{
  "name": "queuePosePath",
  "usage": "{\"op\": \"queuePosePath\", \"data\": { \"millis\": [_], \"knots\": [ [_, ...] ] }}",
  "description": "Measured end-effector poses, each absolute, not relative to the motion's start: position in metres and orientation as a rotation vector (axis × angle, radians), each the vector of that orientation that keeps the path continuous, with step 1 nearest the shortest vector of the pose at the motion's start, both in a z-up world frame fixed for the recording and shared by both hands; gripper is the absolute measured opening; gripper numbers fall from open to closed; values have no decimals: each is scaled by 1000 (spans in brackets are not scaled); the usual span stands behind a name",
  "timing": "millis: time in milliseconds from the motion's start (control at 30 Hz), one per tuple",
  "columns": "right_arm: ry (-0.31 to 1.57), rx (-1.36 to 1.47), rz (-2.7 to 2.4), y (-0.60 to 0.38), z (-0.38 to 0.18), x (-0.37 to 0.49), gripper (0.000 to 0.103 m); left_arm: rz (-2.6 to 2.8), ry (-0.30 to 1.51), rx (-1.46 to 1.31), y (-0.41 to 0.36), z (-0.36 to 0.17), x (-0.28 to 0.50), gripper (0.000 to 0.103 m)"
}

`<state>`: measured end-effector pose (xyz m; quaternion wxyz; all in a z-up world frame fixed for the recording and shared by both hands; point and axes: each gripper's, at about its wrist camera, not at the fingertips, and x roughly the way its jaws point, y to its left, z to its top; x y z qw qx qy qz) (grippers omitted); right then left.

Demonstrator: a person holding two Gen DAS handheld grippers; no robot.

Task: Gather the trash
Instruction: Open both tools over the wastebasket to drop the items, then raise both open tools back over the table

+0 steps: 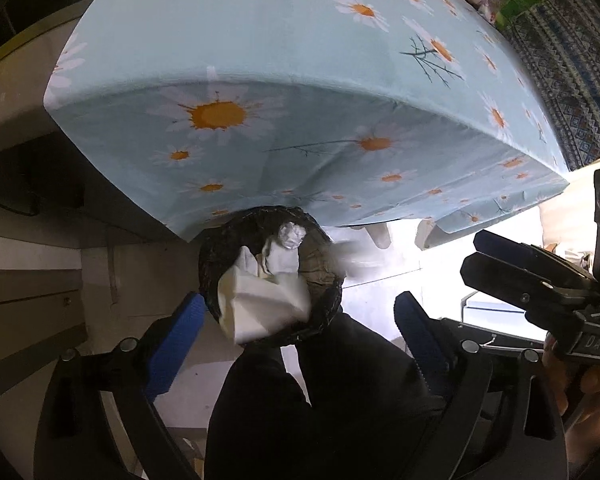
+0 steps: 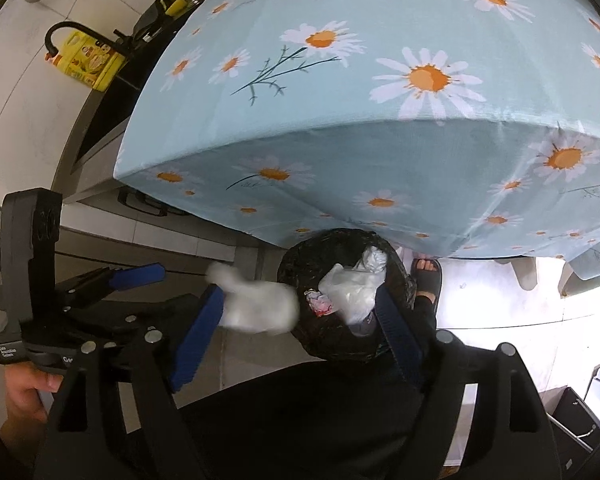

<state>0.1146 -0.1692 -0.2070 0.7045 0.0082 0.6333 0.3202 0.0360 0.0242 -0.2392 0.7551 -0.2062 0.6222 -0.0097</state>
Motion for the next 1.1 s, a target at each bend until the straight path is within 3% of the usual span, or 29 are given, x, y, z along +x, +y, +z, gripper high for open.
{"op": "queuePosePath", "data": {
  "millis": [467, 1100],
  "knots": [
    [1316, 28, 686, -182, -170, 131, 78, -18, 1293, -442, 31, -207, 46, 93],
    [1086, 66, 661, -205, -89, 192, 78, -43, 1065, -309, 28, -96, 111, 93]
  ]
}}
